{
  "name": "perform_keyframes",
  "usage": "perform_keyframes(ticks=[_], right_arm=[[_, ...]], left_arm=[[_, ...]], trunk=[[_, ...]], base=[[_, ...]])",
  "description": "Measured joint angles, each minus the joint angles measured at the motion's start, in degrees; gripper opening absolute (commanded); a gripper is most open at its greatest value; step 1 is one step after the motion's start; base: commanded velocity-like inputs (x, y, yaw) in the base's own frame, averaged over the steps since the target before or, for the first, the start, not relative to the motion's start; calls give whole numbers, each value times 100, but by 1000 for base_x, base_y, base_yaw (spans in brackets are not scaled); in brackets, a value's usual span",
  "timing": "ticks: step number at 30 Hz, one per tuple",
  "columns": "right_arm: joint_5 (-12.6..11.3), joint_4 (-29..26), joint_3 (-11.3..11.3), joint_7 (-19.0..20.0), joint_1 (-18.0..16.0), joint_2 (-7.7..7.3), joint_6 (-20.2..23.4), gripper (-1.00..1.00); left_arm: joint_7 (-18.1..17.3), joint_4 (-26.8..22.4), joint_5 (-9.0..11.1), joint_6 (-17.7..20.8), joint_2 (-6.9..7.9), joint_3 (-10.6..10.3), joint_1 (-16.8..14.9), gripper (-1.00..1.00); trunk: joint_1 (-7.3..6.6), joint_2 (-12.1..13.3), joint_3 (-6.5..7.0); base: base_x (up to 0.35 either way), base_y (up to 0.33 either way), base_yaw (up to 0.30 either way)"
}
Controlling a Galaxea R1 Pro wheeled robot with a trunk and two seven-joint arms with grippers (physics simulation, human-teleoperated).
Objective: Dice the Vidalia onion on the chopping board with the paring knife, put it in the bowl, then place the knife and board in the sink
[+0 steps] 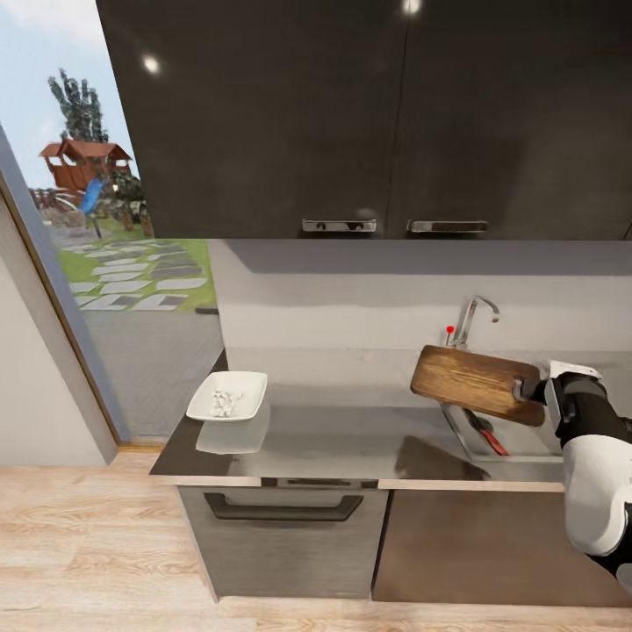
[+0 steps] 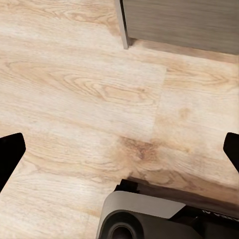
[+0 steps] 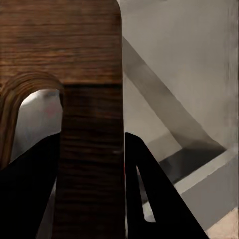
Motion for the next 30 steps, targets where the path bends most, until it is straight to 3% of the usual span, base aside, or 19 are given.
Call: perform_keyframes(ticks=[1,5,7,10,13,18,23,30], right_arm=[[-21,-2,-64,-207,-1,5,-47,-100],[-798,0,-870,-1138,0,16,-463,-100],[-1045,14,-1087,-1436,1,19,-555,-100],[-1203,48,-1248,-1586,5,138,-621,-100],[-1124,110,-1670,-1993,3,373,-1047,-100],[-1237,345,-1829,-2604,5,641,-1701,-100],[-1146,613,-1857,-3048,4,668,-2337,-100],[-1238,1029,-1872,-3729,7,665,-3224,-100]], left_arm=[[0,0,0,0,0,0,0,100],[0,0,0,0,1,0,-1,100],[0,0,0,0,2,0,0,100],[0,0,0,0,5,1,-1,100],[0,0,0,0,8,1,0,100],[0,1,0,0,5,1,-1,100],[0,-1,1,0,1,0,0,100],[0,0,0,0,0,-3,-1,100]], trunk=[[0,0,0],[0,1,0],[0,1,0],[0,1,-2],[0,1,0],[0,1,-1],[0,1,-1],[0,1,-2]], base=[[0,0,0],[0,0,0],[0,0,0],[0,0,0],[0,0,0],[0,0,0],[0,0,0],[0,0,0]])
